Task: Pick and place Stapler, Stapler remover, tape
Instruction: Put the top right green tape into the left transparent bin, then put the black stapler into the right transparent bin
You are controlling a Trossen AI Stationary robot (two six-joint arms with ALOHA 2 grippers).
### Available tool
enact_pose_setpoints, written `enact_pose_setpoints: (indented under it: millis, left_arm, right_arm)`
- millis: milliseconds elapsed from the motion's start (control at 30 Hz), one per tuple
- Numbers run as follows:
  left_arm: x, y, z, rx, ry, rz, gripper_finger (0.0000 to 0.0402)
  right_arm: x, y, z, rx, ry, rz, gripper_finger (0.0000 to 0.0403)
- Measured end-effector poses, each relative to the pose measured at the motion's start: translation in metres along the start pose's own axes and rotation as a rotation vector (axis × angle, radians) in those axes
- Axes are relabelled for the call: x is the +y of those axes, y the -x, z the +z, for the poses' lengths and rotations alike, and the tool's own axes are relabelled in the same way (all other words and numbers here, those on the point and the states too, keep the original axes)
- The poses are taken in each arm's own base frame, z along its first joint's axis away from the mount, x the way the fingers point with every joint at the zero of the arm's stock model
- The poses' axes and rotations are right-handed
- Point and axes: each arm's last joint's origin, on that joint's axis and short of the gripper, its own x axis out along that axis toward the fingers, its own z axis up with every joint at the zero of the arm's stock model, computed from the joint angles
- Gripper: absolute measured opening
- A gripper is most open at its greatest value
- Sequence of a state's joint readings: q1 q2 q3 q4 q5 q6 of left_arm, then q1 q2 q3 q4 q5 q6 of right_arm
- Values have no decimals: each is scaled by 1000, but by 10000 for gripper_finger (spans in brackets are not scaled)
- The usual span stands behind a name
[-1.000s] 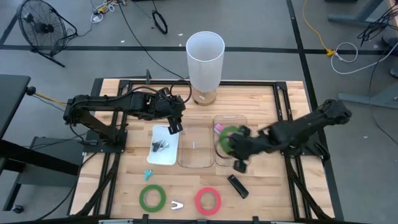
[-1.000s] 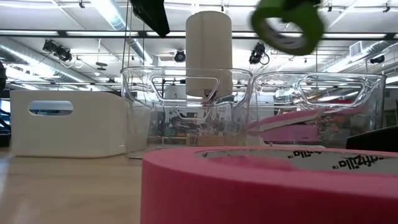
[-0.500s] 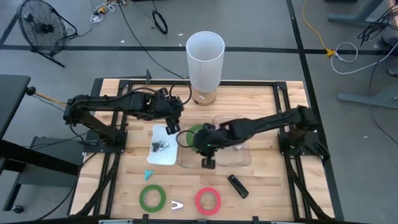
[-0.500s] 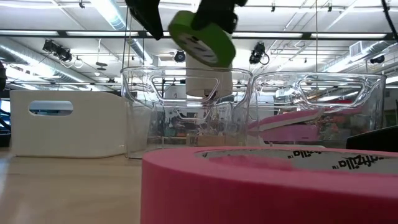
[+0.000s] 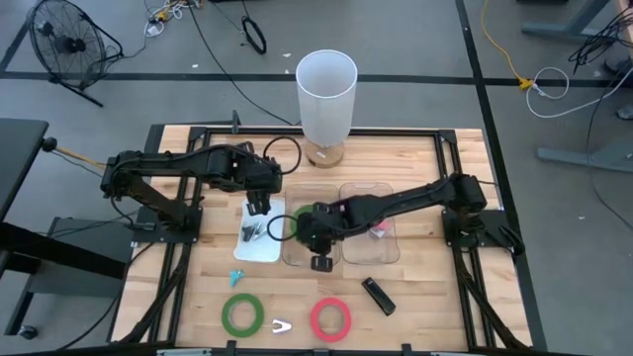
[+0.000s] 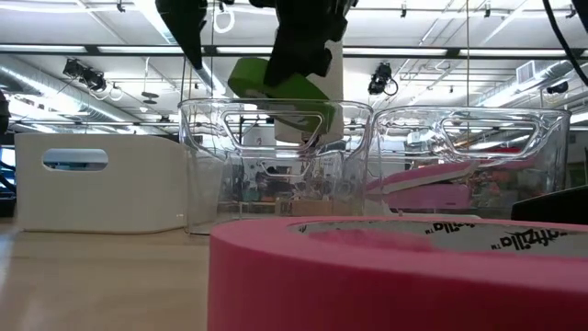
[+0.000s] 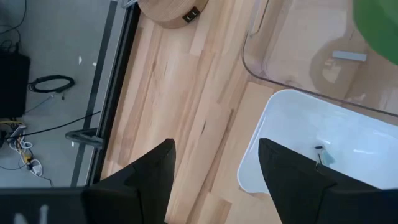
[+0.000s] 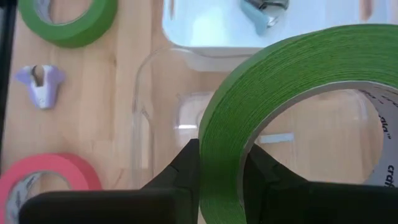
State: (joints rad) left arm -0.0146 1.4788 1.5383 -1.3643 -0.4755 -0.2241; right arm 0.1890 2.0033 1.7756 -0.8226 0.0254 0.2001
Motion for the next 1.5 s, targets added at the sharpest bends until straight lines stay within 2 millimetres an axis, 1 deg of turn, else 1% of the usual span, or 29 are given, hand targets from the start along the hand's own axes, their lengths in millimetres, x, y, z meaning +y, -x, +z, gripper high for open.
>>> enact_pose_setpoints:
  millis: [533,567,733,800,867,967,1067,1233,1367,1500]
  left_arm:
    - [0,0,0,0,0,2,233]
    - [0,0,0,0,0,2,233]
    - [0,0,0,0,1,2,233]
    - [0,0,0,0,1,2,233]
    - [0,0,0,0,1,2,233]
    - [0,0,0,0,1,2,233]
    - [0,0,0,0,1,2,233]
    - [0,0,0,-1,1,1,233]
    - [0,0,0,-3,7,1,233]
    - [0,0,0,-2,9,-2,233]
  right_arm:
    - [-4,0,1,-12,2,-24,66]
    - [-4,0,1,-12,3,-28,78]
    - [-5,1,2,-19,-5,-85,163]
    - [-6,1,2,-22,-5,-98,180]
    - [-6,1,2,-22,-6,-98,185]
    - [-6,1,2,-22,-7,-98,179]
    - [-5,1,2,-21,-7,-88,165]
    - [-2,11,1,-11,-5,13,141]
    - [11,27,-3,12,-24,134,127]
    - [35,43,-13,54,-49,206,117]
